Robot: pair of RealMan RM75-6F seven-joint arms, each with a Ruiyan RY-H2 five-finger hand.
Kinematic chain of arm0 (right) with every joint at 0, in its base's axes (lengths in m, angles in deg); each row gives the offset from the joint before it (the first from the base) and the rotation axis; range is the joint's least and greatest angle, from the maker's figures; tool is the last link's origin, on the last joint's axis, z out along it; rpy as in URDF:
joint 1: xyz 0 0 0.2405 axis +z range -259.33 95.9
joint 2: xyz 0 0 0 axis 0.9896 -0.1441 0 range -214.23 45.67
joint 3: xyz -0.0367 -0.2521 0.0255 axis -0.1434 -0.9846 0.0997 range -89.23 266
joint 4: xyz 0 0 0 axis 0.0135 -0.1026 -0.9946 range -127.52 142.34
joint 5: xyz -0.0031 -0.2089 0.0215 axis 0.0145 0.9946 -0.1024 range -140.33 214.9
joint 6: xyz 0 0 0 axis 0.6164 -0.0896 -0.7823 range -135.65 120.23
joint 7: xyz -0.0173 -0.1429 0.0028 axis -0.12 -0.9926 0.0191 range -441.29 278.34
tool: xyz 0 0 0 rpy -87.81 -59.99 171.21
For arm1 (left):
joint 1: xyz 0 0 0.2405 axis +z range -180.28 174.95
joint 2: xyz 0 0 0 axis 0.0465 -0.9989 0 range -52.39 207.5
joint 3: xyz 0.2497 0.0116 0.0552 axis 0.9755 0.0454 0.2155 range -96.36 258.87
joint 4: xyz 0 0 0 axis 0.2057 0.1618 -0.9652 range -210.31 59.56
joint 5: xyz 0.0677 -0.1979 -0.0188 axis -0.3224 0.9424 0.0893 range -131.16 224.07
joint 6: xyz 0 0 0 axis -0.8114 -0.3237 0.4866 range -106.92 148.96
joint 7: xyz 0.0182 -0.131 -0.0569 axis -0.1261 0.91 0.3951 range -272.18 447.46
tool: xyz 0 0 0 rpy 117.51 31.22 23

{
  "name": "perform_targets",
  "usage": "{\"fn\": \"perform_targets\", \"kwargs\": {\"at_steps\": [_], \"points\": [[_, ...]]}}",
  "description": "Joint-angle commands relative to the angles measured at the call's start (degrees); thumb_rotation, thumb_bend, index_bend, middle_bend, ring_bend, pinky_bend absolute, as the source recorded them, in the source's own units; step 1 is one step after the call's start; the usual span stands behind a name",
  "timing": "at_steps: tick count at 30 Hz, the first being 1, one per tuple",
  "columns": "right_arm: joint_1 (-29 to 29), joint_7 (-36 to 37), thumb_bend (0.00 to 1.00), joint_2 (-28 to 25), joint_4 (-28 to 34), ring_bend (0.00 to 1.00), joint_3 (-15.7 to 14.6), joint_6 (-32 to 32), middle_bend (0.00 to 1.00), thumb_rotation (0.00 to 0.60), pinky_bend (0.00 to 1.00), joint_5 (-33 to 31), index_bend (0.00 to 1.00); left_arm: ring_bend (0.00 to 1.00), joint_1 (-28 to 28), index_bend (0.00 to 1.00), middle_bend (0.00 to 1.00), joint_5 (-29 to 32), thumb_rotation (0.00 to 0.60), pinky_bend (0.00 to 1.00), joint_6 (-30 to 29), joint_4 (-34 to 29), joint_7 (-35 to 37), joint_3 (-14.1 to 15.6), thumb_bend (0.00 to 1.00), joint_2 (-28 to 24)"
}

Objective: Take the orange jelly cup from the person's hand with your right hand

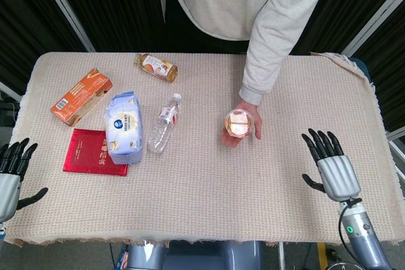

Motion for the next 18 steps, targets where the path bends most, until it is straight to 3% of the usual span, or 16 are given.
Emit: {"fn": "perform_targets", "kwargs": {"at_steps": [1, 5, 9, 18], "points": [[6.85, -7.96, 0.13, -1.43, 11.01, 0.00, 6.39, 10.48, 0.00, 0.600, 0.01, -13.68, 0.05, 0.00, -0.06, 0.00, 0.00, -0.05, 0.600, 0.00, 0.00, 0.17, 0.25, -0.03, 0.08, 0.06], [14.20, -15.02, 0.13, -0.98, 15.62, 0.00, 11.72, 16.84, 0.00, 0.600, 0.02, -29.68, 0.07, 0.00, -0.30, 0.00, 0.00, 0.27, 0.600, 0.00, 0.68, 0.29, 1.12, 0.00, 0.08, -0.12], [20.77, -21.59, 0.13, 1.60, 15.56, 0.00, 14.40, 17.28, 0.00, 0.600, 0.02, -41.24, 0.08, 0.00, -0.42, 0.00, 0.00, 0.16, 0.600, 0.00, 0.99, 0.21, 1.63, 0.18, 0.08, -0.37], [31.45, -31.28, 0.15, 9.16, 11.74, 0.00, 16.01, 11.82, 0.00, 0.600, 0.02, -56.40, 0.11, 0.00, -0.37, 0.00, 0.00, -0.35, 0.600, 0.00, 0.97, 0.13, 2.37, 0.61, 0.08, -0.67]]}}
